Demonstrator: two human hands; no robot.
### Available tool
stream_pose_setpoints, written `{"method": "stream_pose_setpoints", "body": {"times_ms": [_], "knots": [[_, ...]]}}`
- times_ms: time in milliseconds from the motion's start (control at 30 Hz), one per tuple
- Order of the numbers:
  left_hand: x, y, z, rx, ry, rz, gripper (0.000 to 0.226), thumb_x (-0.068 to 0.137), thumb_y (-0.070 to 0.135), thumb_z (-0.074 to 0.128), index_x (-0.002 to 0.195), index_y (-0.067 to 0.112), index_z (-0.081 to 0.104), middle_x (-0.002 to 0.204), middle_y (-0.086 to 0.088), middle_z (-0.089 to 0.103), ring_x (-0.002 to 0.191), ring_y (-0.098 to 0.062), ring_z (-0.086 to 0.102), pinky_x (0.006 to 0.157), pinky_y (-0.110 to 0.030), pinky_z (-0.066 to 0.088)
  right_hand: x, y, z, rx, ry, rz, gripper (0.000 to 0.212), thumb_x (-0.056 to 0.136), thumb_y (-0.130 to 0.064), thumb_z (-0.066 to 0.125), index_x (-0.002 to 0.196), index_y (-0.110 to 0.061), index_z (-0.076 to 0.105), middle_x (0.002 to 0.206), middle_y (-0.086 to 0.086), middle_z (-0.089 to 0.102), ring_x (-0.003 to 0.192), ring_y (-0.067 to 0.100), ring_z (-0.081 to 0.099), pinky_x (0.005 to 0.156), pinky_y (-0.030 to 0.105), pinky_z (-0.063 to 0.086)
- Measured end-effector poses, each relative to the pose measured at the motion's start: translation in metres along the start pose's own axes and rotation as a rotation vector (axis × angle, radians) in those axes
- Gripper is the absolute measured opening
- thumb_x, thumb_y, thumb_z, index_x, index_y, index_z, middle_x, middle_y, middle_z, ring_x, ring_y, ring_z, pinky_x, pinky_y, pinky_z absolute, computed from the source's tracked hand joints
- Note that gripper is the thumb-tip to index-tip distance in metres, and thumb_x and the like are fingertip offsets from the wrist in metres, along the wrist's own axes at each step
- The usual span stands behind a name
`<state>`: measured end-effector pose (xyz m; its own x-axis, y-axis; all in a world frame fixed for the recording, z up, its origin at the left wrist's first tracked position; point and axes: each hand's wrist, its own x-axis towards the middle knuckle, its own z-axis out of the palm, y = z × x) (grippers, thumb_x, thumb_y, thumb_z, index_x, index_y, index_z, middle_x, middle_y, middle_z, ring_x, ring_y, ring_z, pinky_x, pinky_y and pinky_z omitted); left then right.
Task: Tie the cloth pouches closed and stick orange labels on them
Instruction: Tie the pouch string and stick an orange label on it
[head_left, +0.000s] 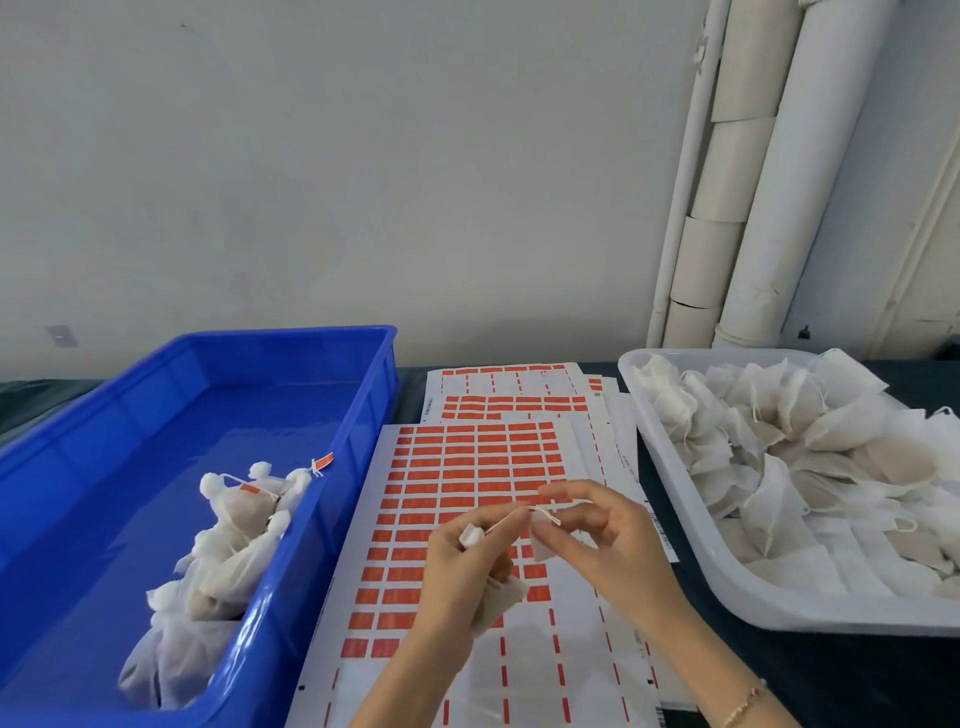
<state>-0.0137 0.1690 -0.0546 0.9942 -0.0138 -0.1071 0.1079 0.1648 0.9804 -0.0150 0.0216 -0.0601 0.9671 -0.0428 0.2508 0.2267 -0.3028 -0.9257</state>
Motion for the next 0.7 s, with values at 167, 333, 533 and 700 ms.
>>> {"method": "stream_pose_setpoints", "body": {"times_ms": [167,333,533,700], "knots": [[-0.003,0.008,-0.006,-0.089,0.072,-0.041,0.015,0.074,0.027,0.076,0.079,0.013,0.073,0.056,-0.005,0.055,0.050,-0.014,0.047,0.049,-0.023,0.043,-0.001,0.003,-0.020,-0.049,-0.010,0.046,0.009,0.075,-0.030,0.077,0.083,-0.031,0.074,0.086,-0.020,0.073,0.085,0.003,0.069,0.082,0.025,0.056],[-0.013,0.010,-0.004,0.004,0.074,0.061,0.006,0.072,0.020,0.079,0.070,0.025,0.076,0.066,0.003,0.069,0.057,-0.010,0.063,0.054,-0.017,0.049,0.001,0.002,-0.030,0.201,0.000,0.273,0.017,0.071,-0.026,0.080,0.088,-0.022,0.075,0.088,-0.009,0.075,0.079,0.011,0.071,0.068,0.022,0.054],[-0.024,0.003,0.009,0.161,0.016,0.151,0.020,0.075,0.020,0.078,0.070,0.039,0.074,0.074,0.011,0.072,0.078,-0.003,0.067,0.056,-0.007,0.047,-0.003,-0.003,-0.020,0.298,0.009,0.333,0.023,0.072,-0.023,0.080,0.094,-0.016,0.075,0.090,-0.002,0.075,0.083,0.022,0.070,0.075,0.030,0.057],[-0.023,-0.002,0.016,0.170,0.076,0.126,0.014,0.075,0.026,0.078,0.068,0.037,0.074,0.073,0.013,0.071,0.079,0.002,0.064,0.051,-0.005,0.046,-0.006,-0.007,-0.013,0.318,0.013,0.352,0.019,0.076,-0.020,0.078,0.095,-0.016,0.075,0.089,-0.004,0.075,0.084,0.023,0.070,0.074,0.028,0.058]]}}
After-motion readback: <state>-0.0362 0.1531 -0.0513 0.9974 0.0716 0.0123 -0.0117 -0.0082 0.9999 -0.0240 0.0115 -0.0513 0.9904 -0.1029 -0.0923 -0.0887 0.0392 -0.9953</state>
